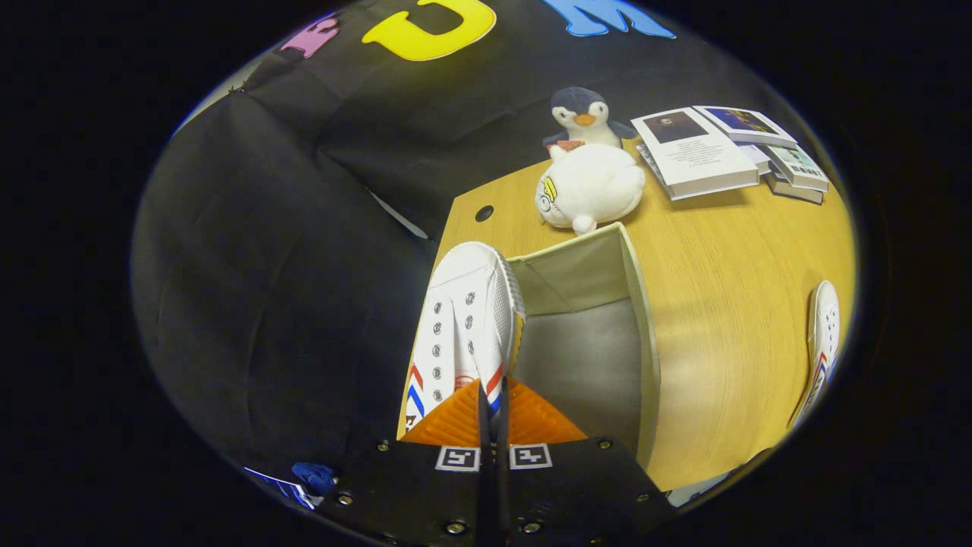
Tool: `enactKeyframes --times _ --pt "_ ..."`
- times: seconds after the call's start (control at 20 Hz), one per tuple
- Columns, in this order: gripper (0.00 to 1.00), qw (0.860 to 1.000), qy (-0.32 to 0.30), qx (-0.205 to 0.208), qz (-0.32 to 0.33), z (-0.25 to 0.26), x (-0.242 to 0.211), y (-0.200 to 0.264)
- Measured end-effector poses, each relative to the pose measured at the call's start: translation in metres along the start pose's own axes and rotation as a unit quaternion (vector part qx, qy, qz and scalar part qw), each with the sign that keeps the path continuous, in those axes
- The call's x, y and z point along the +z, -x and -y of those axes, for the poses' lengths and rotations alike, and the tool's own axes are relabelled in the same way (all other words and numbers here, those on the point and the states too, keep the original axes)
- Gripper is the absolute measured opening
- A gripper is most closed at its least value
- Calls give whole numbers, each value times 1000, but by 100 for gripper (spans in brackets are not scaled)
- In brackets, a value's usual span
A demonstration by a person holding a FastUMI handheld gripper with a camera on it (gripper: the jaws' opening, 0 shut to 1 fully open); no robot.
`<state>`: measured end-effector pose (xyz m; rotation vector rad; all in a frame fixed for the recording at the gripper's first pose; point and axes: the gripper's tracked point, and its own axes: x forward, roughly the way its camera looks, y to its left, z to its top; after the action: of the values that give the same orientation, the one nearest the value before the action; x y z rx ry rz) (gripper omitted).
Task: Open the storage box then place both shoes into the box .Put the left shoe in first, then the right shoe, with the right side of both shoes facing outward in a uniform manner.
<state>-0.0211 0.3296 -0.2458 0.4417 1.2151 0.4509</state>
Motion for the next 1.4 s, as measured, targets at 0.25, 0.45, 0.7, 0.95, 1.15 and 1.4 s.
enactKeyframes --times 0.25,0.45,0.7,0.95,1.15,1.4 --pt "0 1000 -3 -10 -4 1 -1 -14" --pt "0 1000 -15 -8 -9 1 -1 -21" --pt "11 999 -22 25 -15 -10 -6 -25" --pt "98 998 -24 52 34 -17 23 -3" --pt "98 996 -4 61 61 -7 33 24" --pt "98 994 21 49 92 27 45 64"
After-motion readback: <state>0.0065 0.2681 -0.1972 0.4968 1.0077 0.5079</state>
